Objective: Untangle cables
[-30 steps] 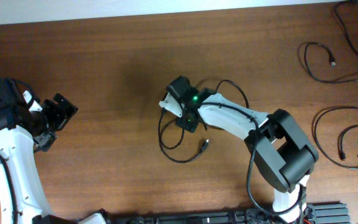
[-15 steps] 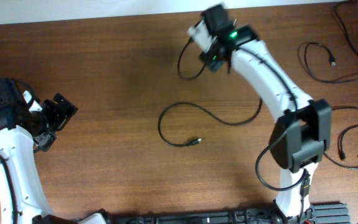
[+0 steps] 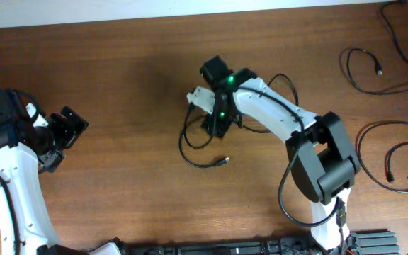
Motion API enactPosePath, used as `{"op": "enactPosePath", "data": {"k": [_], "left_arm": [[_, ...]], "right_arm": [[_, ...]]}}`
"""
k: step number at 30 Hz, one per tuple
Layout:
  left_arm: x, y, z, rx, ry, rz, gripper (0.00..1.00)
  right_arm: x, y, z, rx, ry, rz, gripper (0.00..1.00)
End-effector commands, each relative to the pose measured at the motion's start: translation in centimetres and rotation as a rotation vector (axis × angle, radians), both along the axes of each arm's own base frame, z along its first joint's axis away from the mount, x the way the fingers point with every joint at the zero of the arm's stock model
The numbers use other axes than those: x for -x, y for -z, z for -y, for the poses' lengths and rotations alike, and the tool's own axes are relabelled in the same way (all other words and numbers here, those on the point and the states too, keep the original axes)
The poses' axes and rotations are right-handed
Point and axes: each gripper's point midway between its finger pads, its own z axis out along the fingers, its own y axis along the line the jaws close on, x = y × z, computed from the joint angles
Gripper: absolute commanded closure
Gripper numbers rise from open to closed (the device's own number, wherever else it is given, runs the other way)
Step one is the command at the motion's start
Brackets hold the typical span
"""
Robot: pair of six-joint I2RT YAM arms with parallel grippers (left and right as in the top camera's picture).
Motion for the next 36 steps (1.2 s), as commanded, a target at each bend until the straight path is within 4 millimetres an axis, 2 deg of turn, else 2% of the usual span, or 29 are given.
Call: {"op": "enactPosePath", "data": {"k": [1,3,7,10,11,13,15,17,18,20,22,23,25,27,30,33,36], "left_arm": [[-0.2,-0.9,-0.3,-0.012,-0.013,0.025,0.01],[-0.2,-0.9,-0.3,-0.012,-0.013,0.025,0.01],[-0.2,-0.9,-0.3,-0.012,-0.013,0.025,0.01],[-0.2,-0.9,-0.3,-0.012,-0.013,0.025,0.01],[-0.2,-0.9,-0.3,-0.012,-0.013,0.025,0.01],[-0.2,-0.9,-0.3,-0.012,-0.013,0.025,0.01],[-0.2,-0.9,-0.3,-0.012,-0.013,0.025,0.01],[-0.2,-0.9,-0.3,-0.012,-0.013,0.025,0.01],[-0.2,-0.9,-0.3,-0.012,-0.013,0.025,0.01],[-0.2,-0.9,-0.3,-0.012,-0.013,0.025,0.01],[-0.2,-0.9,-0.3,-0.012,-0.013,0.025,0.01],[-0.2,-0.9,-0.3,-0.012,-0.013,0.025,0.01],[-0.2,-0.9,-0.3,-0.012,-0.013,0.025,0.01],[-0.2,-0.9,-0.3,-0.012,-0.013,0.025,0.01],[-0.2,-0.9,-0.3,-0.012,-0.013,0.025,0.01],[-0.2,-0.9,-0.3,-0.012,-0.013,0.025,0.01],[-0.2,-0.9,-0.3,-0.012,-0.013,0.025,0.01]], "right_arm": [[-0.8,1.4,2.4,0.105,0.051,0.051,0.01],[-2.0,1.5,3.5,0.119,0.107,0.081,0.01],[-3.9,1.1,3.5,0.083,0.132,0.139,0.01],[-3.5,2.1,4.3,0.084,0.184,0.107,0.00],[-3.0,2.5,4.5,0.074,0.190,0.079,0.11],[-1.9,3.6,4.9,0.056,0.194,0.033,0.26],[-1.0,4.7,5.4,0.066,0.196,0.016,0.36],[0.0,5.8,5.9,0.077,0.196,-0.002,0.67],[0.3,6.4,6.1,0.083,0.196,-0.010,0.73],[0.2,7.4,6.9,0.125,0.203,0.004,0.96],[-2.5,6.8,8.6,0.195,0.326,0.124,0.96],[-4.7,5.5,9.3,0.195,0.393,0.182,0.96],[-7.2,3.7,10.0,0.168,0.440,0.228,0.96],[-10.7,1.0,12.0,0.132,0.517,0.290,0.96],[-16.2,-3.3,18.2,0.084,0.652,0.427,0.96],[-19.1,-4.7,22.2,-0.019,0.731,0.506,0.96],[-20.9,-5.4,23.7,-0.184,0.735,0.531,0.96]]}}
